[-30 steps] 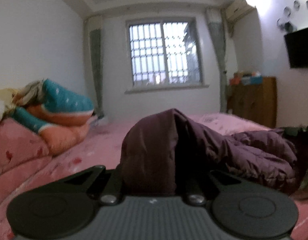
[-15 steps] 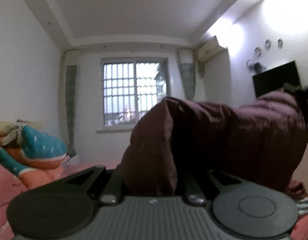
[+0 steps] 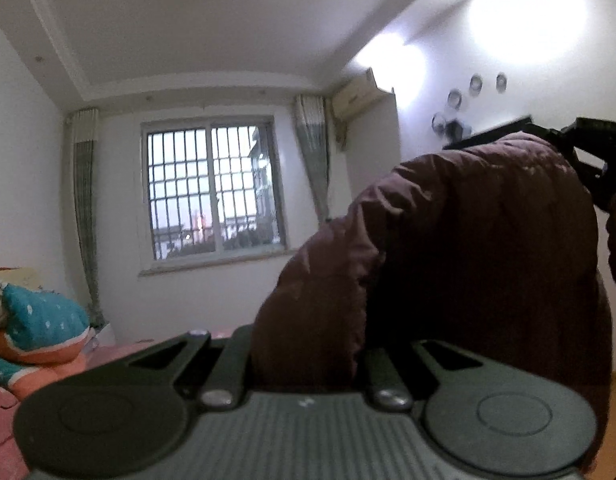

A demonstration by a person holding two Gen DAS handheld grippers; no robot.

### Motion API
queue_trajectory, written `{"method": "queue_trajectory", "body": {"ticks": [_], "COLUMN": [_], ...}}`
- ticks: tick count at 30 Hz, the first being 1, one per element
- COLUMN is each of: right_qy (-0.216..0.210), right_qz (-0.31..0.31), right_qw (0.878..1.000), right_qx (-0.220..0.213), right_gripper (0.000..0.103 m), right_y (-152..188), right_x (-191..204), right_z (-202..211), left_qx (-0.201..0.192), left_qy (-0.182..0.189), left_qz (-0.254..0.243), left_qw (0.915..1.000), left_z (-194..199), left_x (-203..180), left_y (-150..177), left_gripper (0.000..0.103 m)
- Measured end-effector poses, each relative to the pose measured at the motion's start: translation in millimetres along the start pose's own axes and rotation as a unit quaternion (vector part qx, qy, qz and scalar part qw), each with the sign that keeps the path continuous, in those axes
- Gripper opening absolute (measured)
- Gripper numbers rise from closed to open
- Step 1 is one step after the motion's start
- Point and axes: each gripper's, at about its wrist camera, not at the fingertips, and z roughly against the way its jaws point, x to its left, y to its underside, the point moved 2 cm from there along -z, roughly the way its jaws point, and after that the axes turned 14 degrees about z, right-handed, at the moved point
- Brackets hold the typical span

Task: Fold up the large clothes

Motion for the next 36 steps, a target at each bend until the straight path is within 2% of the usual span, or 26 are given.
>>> {"method": "queue_trajectory", "body": {"ticks": [3, 6, 12, 14, 16, 17, 22, 23, 25, 26, 27, 28, 31, 34, 36], "right_qy": [0.027, 0.062, 0.116, 0.136, 0.162, 0.171, 0.209, 0.215, 0.225, 0.233, 0.240, 0.246, 0.257, 0.268, 0.264], "right_qz": [0.006, 0.039, 0.052, 0.058, 0.072, 0.072, 0.073, 0.075, 0.074, 0.073, 0.071, 0.069, 0.060, 0.064, 0.077], "right_qw": [0.999, 0.995, 0.985, 0.980, 0.973, 0.970, 0.952, 0.948, 0.941, 0.938, 0.935, 0.933, 0.928, 0.922, 0.923], "right_qx": [0.031, 0.063, 0.119, 0.132, 0.147, 0.155, 0.210, 0.223, 0.242, 0.248, 0.252, 0.255, 0.263, 0.271, 0.270], "right_gripper": [0.011, 0.011, 0.011, 0.011, 0.011, 0.012, 0.017, 0.021, 0.035, 0.050, 0.064, 0.066, 0.068, 0.074, 0.083], "right_y": [14.4, 33.6, 83.5, 104.0, 123.1, 129.4, 174.7, 184.0, 198.4, 202.6, 198.7, 197.9, 195.9, 192.6, 205.3], "right_x": [-17.7, -29.4, -69.3, -84.5, -98.6, -106.0, -140.9, -146.6, -159.1, -163.3, -169.0, -170.6, -178.3, -163.2, -146.0], "right_z": [-15.8, -35.4, -75.8, -87.8, -98.4, -99.5, -118.5, -120.6, -122.6, -119.9, -116.3, -118.0, -126.6, -121.8, -117.0], "left_qx": [0.017, 0.027, 0.054, 0.054, 0.052, 0.055, 0.089, 0.097, 0.112, 0.124, 0.136, 0.148, 0.161, 0.162, 0.160], "left_qy": [-0.019, -0.040, -0.076, -0.082, -0.091, -0.097, -0.125, -0.131, -0.144, -0.149, -0.153, -0.156, -0.157, -0.165, -0.174], "left_qz": [-0.003, -0.018, -0.019, -0.026, -0.033, -0.028, -0.006, -0.001, 0.004, 0.000, -0.003, -0.006, 0.002, 0.027, 0.044], "left_qw": [0.9997, 0.9987, 0.9954, 0.9948, 0.9939, 0.9933, 0.9881, 0.9866, 0.9832, 0.9810, 0.9788, 0.9765, 0.9745, 0.9726, 0.9707], "left_z": [-31.4, -68.4, -161.9, -192.9, -218.4, -230.6, -273.3, -277.4, -279.6, -279.2, -277.2, -273.7, -252.9, -226.4, -202.3], "left_x": [11.6, 18.5, 48.7, 53.7, 59.7, 63.9, 83.8, 89.4, 99.0, 103.7, 107.8, 112.0, 122.2, 128.7, 128.4], "left_y": [12.6, 24.2, 57.6, 72.6, 89.8, 98.7, 141.2, 147.6, 157.7, 163.7, 166.6, 169.8, 175.9, 177.0, 176.5], "left_gripper": [0.006, 0.007, 0.012, 0.017, 0.028, 0.030, 0.045, 0.047, 0.059, 0.063, 0.071, 0.078, 0.084, 0.086, 0.086]}}
